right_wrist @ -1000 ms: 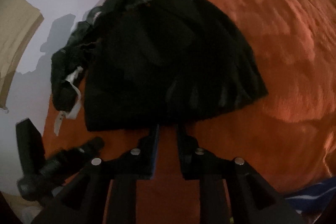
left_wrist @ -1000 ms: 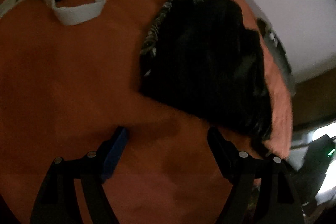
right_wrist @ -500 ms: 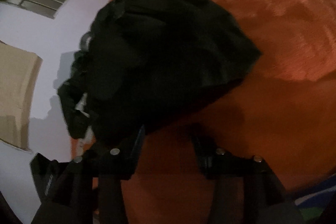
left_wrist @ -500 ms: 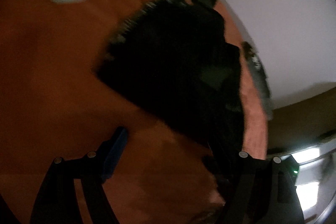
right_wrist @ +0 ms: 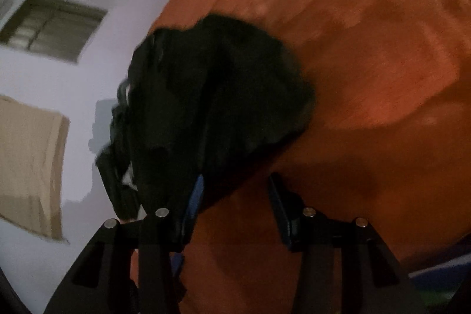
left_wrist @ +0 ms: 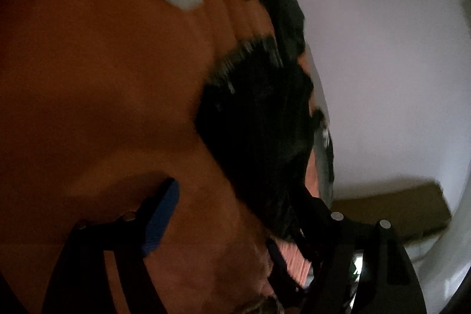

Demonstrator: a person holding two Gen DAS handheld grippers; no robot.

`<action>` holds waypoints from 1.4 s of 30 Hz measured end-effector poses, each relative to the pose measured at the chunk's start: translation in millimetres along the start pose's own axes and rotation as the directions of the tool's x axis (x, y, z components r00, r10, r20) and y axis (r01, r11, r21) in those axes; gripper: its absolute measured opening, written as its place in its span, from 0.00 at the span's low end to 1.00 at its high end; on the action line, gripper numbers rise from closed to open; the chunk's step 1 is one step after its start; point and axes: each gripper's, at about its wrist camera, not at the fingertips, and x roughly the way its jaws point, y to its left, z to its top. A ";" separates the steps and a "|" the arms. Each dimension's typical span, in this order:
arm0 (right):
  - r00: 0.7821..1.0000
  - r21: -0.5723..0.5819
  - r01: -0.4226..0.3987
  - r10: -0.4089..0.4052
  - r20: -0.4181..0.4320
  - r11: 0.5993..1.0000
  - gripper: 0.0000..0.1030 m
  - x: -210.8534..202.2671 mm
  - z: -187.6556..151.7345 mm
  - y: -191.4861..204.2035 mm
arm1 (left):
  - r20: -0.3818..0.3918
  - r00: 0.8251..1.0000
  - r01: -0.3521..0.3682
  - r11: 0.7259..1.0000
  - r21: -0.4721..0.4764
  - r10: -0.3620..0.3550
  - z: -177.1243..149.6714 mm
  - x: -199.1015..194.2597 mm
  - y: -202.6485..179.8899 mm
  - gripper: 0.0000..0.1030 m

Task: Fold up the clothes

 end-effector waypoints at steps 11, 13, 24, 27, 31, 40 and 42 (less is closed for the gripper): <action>0.996 0.089 -0.025 0.018 0.085 0.996 0.18 -9.0 15.8 -12.2 | 0.024 1.000 0.010 0.997 -0.073 -0.008 20.5 5.0 18.6 0.21; 0.993 0.106 -0.004 -0.009 0.115 0.994 0.15 -11.3 18.0 -13.7 | 0.038 0.999 0.001 0.996 -0.093 0.002 24.8 7.1 22.9 0.10; 0.989 0.053 0.018 -0.026 0.147 0.998 0.04 -16.6 20.4 -7.5 | 0.052 0.998 -0.017 0.998 -0.067 0.020 35.0 14.7 28.2 0.06; 0.990 0.103 -0.023 0.009 0.140 0.994 0.04 -16.5 20.8 -18.6 | 0.049 0.999 -0.014 0.998 -0.067 0.018 32.5 12.7 29.3 0.06; 0.988 0.098 -0.041 0.025 0.155 0.994 0.04 -20.8 22.7 -16.4 | 0.047 0.999 -0.016 0.998 -0.063 0.019 32.2 9.2 31.1 0.06; 0.992 0.121 -0.039 0.024 0.125 0.992 0.04 -15.8 29.4 -27.1 | 0.073 0.997 -0.012 0.995 -0.102 0.020 46.5 2.9 36.4 0.02; 0.992 0.143 -0.057 0.040 0.116 0.988 0.05 -14.8 28.6 -32.7 | 0.078 0.997 -0.019 0.994 -0.110 0.028 45.4 -0.2 36.3 0.02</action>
